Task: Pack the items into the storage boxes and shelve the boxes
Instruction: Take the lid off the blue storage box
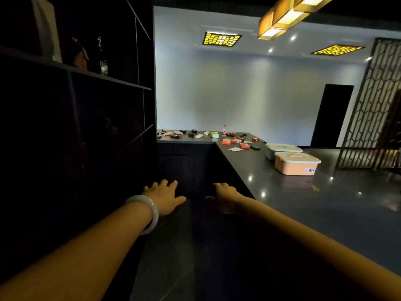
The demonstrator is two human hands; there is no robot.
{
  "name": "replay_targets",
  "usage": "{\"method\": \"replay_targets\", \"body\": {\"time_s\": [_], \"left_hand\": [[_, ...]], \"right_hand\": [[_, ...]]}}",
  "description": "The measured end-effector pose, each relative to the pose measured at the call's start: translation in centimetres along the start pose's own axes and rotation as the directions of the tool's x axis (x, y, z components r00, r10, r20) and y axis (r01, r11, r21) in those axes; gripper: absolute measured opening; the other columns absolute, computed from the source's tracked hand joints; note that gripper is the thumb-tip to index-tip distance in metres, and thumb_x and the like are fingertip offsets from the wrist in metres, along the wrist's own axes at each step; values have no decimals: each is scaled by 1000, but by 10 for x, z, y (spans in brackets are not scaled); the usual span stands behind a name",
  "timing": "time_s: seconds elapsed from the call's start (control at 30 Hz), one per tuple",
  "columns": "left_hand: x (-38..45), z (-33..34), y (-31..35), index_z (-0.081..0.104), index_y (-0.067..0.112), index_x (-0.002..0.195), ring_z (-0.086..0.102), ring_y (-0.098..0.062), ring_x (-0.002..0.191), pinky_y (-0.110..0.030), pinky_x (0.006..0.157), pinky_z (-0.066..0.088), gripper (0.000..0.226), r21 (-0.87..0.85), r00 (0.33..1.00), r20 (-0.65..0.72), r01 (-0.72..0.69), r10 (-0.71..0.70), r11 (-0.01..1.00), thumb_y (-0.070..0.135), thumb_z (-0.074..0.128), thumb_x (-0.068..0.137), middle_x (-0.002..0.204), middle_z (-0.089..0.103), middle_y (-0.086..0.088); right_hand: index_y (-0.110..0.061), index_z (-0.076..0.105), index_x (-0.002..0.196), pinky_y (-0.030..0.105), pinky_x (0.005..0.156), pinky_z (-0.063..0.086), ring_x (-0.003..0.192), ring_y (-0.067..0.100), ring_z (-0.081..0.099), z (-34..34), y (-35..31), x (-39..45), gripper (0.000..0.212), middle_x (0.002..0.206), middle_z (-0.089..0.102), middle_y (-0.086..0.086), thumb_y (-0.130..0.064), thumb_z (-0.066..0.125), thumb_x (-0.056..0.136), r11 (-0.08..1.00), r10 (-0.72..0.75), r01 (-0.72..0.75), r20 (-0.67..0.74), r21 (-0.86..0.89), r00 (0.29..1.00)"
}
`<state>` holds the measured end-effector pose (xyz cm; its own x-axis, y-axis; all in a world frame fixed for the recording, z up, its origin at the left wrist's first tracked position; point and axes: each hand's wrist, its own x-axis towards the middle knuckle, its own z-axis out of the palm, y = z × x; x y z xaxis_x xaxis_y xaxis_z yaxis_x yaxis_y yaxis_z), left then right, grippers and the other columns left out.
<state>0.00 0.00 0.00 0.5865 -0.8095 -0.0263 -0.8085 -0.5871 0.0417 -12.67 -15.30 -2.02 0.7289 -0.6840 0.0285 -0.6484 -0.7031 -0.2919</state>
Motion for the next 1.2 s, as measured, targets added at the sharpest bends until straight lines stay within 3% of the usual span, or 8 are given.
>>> {"method": "replay_targets", "body": {"time_s": [0.17, 0.6, 0.77, 0.97, 1.2], "left_hand": [[37, 13, 2, 22, 17, 150, 28, -33, 139, -49, 110, 31, 68, 3, 999, 52, -16, 16, 1000, 56, 37, 97, 155, 23, -10], [230, 12, 29, 30, 13, 146, 39, -31, 131, -44, 104, 41, 64, 1, 995, 97, -21, 20, 1000, 51, 45, 96, 147, 33, -11], [308, 17, 33, 33, 13, 144, 43, -30, 128, -47, 105, 38, 63, 13, 994, 108, -14, 12, 1000, 52, 44, 96, 143, 39, -10], [407, 23, 19, 36, 13, 142, 45, -29, 126, -48, 106, 36, 62, 20, 991, 131, -25, 22, 999, 52, 46, 95, 139, 43, -8], [559, 26, -8, 37, 13, 142, 47, -30, 125, -47, 103, 40, 63, 30, 989, 105, -111, 107, 993, 53, 48, 94, 139, 43, -9]], "right_hand": [[-8, 44, 132, 44, 98, 43, 120, 35, 48, 13, 12, 35, 57, 133, 47, 16, -46, 55, 92, 999, 6, -5, 30, -40, 1000], [-5, 48, 128, 39, 94, 47, 113, 31, 55, 9, 67, 226, 50, 127, 54, 15, -35, 62, 90, 997, -42, 47, 89, -57, 995], [-8, 60, 117, 31, 78, 47, 104, 27, 60, 9, 85, 308, 32, 117, 62, 12, -28, 61, 92, 995, -89, 94, 141, -35, 986], [-4, 58, 122, 30, 85, 46, 111, 27, 58, 21, 95, 400, 38, 123, 60, 13, -27, 61, 92, 995, -79, 88, 193, -42, 978], [-3, 56, 126, 32, 92, 46, 114, 28, 56, 30, 99, 533, 45, 126, 58, 14, -31, 63, 91, 1000, 31, -30, 158, -9, 987]]}}
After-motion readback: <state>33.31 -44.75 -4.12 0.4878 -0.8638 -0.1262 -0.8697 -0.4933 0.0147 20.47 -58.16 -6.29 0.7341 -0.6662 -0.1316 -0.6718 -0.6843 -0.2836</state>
